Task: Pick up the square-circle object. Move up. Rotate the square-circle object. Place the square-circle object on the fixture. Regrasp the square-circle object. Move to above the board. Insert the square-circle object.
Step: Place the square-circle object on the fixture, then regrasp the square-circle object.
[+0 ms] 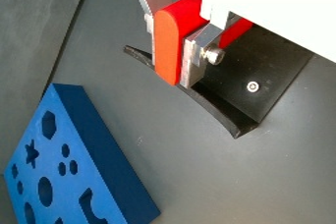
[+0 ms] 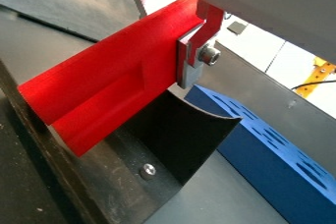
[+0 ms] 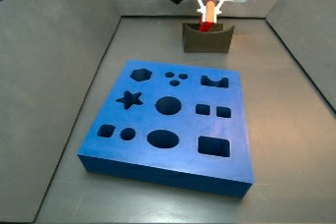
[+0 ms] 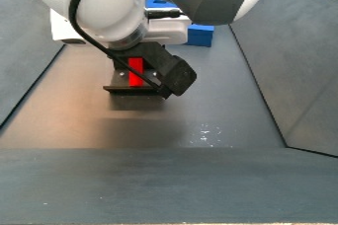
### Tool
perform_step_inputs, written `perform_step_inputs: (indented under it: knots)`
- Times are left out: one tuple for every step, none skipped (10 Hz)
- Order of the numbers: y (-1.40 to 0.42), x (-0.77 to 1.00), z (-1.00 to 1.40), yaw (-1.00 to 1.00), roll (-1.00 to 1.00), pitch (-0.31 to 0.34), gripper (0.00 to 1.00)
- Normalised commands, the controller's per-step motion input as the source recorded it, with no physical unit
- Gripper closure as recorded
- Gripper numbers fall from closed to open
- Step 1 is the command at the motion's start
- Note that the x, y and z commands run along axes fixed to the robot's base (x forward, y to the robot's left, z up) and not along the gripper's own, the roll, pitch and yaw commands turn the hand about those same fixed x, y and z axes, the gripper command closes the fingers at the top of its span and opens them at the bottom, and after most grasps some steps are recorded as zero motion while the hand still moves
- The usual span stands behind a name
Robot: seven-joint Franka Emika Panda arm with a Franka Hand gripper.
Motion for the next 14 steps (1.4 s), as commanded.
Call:
perform_step_inputs:
  knots:
    - [0.15,0.1,-0.59,-0.09,-0.12,-0.073,1.0]
    - [0.0,0.0,0.0,0.0,0.0,0.0,0.0]
    - [0.0,0.0,1.0,0.11,0.0,-0.06,0.0]
    - [0.0,-0.01,1.0,0.11,0.01,-0.056,0.0]
    - [0.0,-0.03,1.0,0.11,0.01,-0.037,0.0]
    - [0.0,-0.04,1.0,0.1,0.02,-0.003,0.0]
    - [0.01,-0.04,1.0,0.09,0.01,0.03,0.0]
    - [0.01,-0.04,0.82,0.07,0.01,0.073,0.0]
    - [0.01,-0.03,0.57,0.05,0.01,0.103,0.0]
    - [0.01,-0.03,0.45,0.03,0.01,0.115,0.0]
    - [0.02,-0.02,0.2,0.0,0.02,0.122,0.0]
    - [-0.77,-0.09,0.5,0.0,1.0,0.069,0.0]
    - [-0.74,-0.08,0.44,0.0,1.0,0.066,0.0]
    - [-0.61,-0.09,0.35,0.0,1.0,0.057,0.0]
